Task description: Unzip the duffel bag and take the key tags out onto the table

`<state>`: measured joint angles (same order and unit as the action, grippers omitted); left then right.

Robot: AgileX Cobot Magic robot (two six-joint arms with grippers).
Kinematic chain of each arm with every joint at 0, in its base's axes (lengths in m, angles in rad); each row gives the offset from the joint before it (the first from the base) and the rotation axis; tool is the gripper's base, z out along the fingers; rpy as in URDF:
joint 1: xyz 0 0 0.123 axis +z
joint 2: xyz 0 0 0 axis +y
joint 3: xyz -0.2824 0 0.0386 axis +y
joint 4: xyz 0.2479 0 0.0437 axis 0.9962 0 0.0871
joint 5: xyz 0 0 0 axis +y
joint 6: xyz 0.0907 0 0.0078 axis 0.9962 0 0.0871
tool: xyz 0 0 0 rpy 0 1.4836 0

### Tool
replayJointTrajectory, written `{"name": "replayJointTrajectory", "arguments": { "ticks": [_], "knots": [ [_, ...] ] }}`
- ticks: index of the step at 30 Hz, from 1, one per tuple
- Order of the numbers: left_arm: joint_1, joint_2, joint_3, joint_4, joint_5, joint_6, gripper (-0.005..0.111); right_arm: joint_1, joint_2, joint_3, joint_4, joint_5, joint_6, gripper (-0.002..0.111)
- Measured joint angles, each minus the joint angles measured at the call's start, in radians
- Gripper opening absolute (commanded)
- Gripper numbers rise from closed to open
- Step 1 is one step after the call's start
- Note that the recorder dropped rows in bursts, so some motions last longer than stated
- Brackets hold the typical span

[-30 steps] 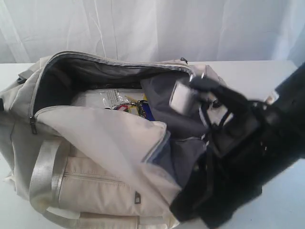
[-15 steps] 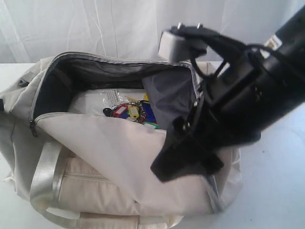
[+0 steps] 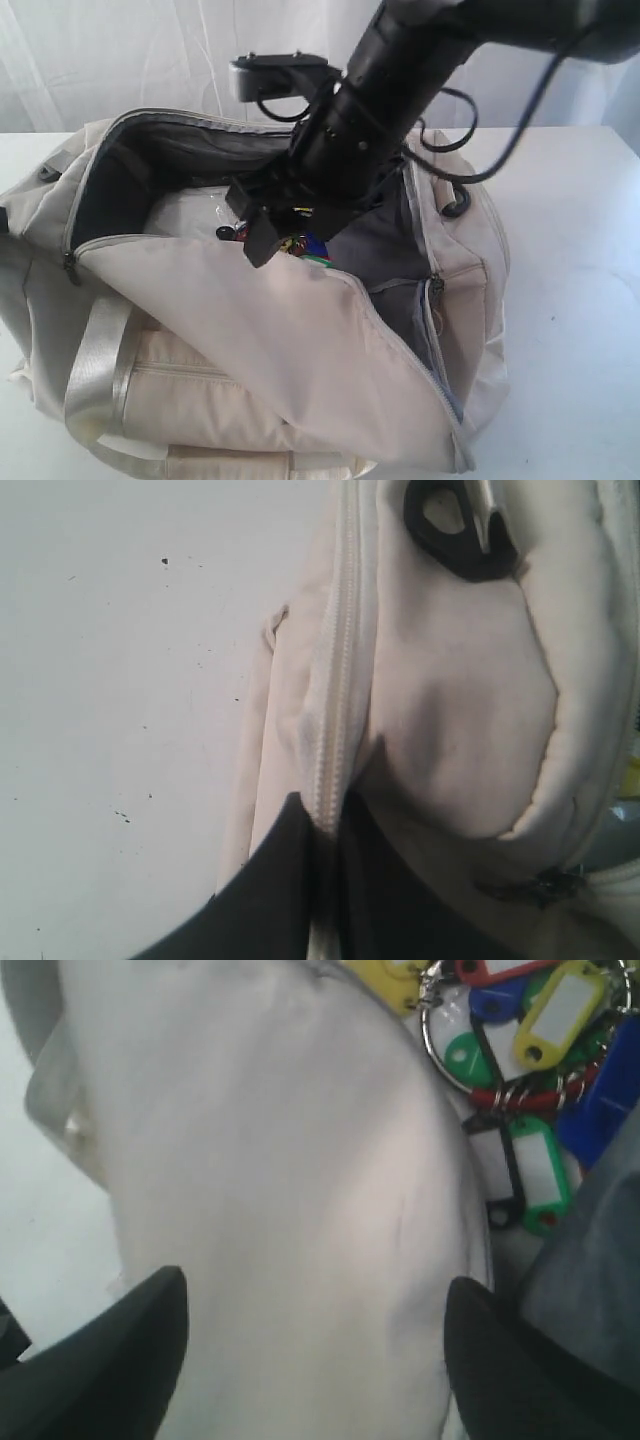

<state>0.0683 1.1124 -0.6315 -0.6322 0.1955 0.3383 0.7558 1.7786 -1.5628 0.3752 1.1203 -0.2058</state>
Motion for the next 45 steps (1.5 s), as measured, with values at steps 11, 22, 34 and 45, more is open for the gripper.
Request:
{"name": "replayJointTrajectory", "arguments": {
  "ticks": [11, 22, 34, 45],
  "knots": [
    [0.000, 0.000, 0.000, 0.000, 0.000, 0.000, 0.000, 0.000, 0.232, -0.117, -0.006, -0.006, 0.003, 0.050],
    [0.000, 0.000, 0.000, 0.000, 0.000, 0.000, 0.000, 0.002, 0.139, -0.120, 0.119, 0.053, -0.070, 0.000],
    [0.000, 0.000, 0.000, 0.000, 0.000, 0.000, 0.000, 0.201, 0.093, -0.024, 0.250, 0.093, -0.129, 0.009],
    [0.000, 0.000, 0.000, 0.000, 0.000, 0.000, 0.000, 0.352, 0.082, 0.045, 0.252, 0.099, -0.111, 0.075]
  ]
}}
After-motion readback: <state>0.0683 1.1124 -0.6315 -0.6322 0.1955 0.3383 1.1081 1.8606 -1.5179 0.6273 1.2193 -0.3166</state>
